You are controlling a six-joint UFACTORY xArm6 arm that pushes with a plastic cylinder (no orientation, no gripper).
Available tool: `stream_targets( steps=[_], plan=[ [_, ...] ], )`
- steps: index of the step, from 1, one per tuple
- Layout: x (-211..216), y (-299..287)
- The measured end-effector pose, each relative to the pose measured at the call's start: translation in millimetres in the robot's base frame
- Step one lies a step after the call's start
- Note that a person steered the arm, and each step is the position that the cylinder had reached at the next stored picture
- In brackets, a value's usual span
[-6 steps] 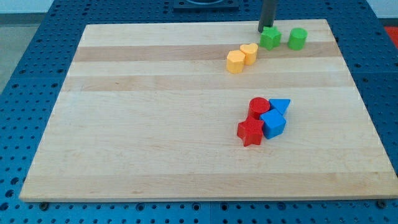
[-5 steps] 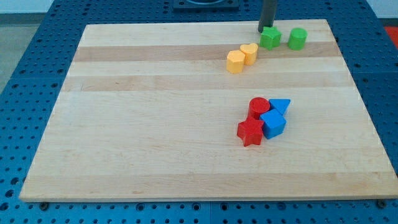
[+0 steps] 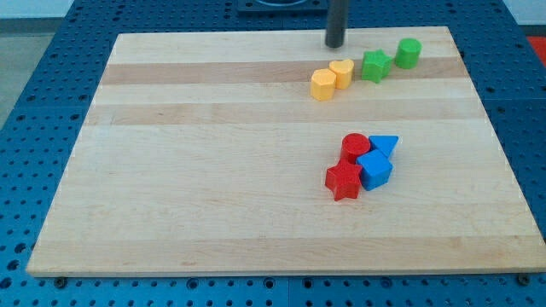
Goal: Push the yellow blocks into the green star
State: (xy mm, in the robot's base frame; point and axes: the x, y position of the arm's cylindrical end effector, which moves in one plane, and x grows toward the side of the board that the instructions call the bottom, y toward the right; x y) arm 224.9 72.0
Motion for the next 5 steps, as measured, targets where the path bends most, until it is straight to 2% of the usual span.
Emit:
stream_targets(
  steps=[1, 2, 3, 5],
  plan=[
    [35.0, -39.9],
    [106.9, -76.1],
    [177.8, -60.9],
    [161.4, -54.4]
  ],
)
